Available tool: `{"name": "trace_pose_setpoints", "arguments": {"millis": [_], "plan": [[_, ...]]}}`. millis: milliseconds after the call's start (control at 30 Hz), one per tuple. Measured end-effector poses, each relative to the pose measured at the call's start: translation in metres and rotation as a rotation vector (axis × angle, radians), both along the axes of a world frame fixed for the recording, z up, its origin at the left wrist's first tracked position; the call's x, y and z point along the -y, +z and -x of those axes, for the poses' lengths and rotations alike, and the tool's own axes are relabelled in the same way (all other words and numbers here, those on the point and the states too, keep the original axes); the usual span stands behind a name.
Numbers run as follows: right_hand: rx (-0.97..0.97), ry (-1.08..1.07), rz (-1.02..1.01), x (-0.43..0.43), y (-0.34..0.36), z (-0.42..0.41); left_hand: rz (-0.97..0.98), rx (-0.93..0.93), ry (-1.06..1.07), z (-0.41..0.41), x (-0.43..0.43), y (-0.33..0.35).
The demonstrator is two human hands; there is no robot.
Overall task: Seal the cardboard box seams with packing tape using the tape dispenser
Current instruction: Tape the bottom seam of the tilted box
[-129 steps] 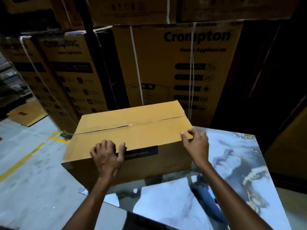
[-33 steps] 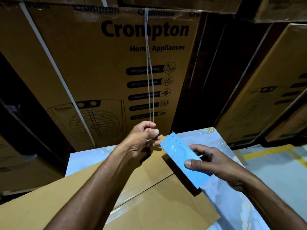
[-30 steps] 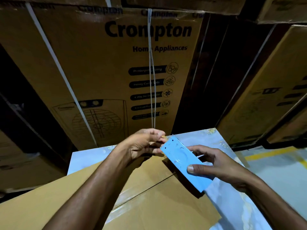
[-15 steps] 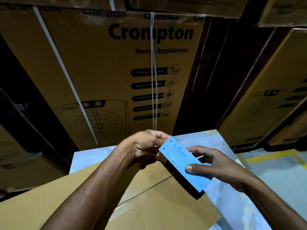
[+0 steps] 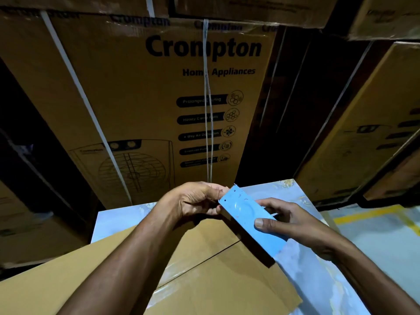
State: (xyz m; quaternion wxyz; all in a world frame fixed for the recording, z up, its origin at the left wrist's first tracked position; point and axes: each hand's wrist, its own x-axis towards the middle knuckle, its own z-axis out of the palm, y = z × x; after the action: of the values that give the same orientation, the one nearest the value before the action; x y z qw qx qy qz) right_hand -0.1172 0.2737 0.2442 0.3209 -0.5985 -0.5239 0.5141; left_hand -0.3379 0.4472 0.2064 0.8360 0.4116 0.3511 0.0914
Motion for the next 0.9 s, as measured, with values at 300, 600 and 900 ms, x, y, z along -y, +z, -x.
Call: {"name": "trace_pose_setpoints", "arguments": {"millis": [300,600,900], "plan": [[0.063,-0.025,-0.011,-0.005,0.002,-0.001,-0.156,-0.108,0.043,-0.013,-0.009,0.010],[0.985,-0.094,-0.456,-0.008,-0.016,0.032,-0.221,-0.250,0.161,-0.032,-0.010,0.005],[1.221,-0.047,-0.368,-0.025,0.019,0.053,-0.421,-0.397,0.295,-0.048,-0.029,0.014]]}}
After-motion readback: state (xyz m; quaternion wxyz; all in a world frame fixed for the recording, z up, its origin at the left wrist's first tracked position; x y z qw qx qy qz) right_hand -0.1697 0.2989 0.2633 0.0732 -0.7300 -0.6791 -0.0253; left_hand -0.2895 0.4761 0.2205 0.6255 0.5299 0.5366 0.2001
